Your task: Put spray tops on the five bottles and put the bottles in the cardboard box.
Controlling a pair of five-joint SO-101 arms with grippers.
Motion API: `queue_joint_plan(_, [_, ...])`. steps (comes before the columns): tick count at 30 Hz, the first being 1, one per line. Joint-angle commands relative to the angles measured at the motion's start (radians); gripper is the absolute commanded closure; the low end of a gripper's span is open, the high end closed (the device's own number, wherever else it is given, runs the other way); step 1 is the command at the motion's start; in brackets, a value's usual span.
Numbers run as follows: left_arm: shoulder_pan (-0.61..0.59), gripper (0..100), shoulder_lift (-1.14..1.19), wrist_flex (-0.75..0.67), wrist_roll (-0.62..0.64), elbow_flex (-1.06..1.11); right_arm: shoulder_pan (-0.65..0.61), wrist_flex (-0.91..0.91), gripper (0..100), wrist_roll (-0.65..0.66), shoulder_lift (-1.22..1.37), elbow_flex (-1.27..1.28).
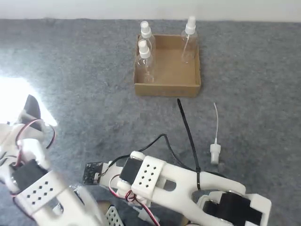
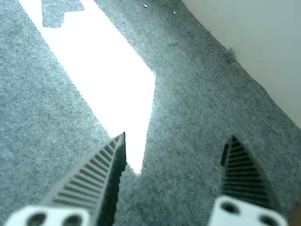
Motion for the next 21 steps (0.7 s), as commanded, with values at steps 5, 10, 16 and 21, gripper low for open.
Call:
queue_joint_plan(5, [-0.006,70,-0.008,-0.029,0.009,-0.007,0.01,0.068,72.0,-0.008,0.048,0.012])
queue_joint_plan(10, [-0.006,70,-0.008,-0.029,0.009,-0.007,0.041,0.13,71.9,-0.002,-0.039,0.011])
queue_joint_plan(16, [-0.006,70,-0.008,-0.029,0.009,-0.007,0.047,0.179,71.8,0.035,-0.104,0.048])
queue_joint_plan(21, [-0.006,70,-0.008,-0.029,0.009,-0.007,0.084,0.168,71.7,0.049,-0.102,0.114])
